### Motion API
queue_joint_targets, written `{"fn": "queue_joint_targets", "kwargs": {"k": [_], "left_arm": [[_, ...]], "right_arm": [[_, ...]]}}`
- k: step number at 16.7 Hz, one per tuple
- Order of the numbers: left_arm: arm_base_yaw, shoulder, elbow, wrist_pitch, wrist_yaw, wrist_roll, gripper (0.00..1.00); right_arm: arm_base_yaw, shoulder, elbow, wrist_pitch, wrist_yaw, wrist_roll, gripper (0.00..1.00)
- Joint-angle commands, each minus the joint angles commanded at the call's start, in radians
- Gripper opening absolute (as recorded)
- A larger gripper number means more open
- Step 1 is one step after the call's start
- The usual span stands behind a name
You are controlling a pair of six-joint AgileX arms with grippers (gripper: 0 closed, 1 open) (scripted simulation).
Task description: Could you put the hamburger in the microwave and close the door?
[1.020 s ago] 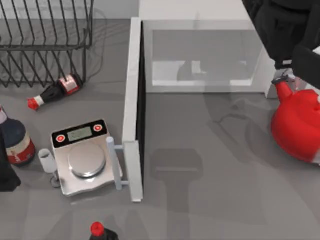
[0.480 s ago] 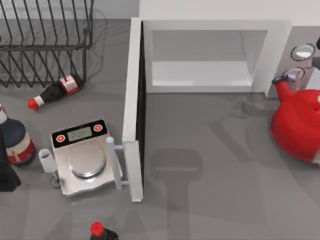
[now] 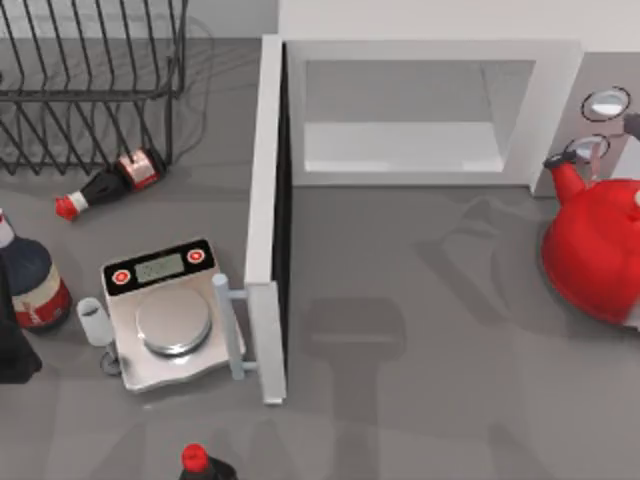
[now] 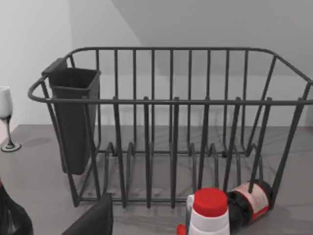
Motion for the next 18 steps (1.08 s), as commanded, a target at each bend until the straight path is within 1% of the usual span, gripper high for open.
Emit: {"fn": "queue_joint_targets", "kwargs": {"k": [3,5,11,18], "left_arm": [[0.0,0.0,0.0,0.0,0.0,0.0,1.0],[0.0,0.0,0.0,0.0,0.0,0.0,1.0],[0.0,0.0,0.0,0.0,0.0,0.0,1.0],[0.0,0.0,0.0,0.0,0.0,0.0,0.47]], "right_arm": [[-0.092,-0.158,-0.132,-0.038,-0.083,-0.035,1.0],[-0.132,-0.214,-0.178,-0.057,-0.121,-0.052,1.0],[-0.141,-0.226,-0.188,-0.061,-0.13,-0.056,1.0],[-0.141,-0.226,-0.188,-0.061,-0.13,-0.056,1.0]]}}
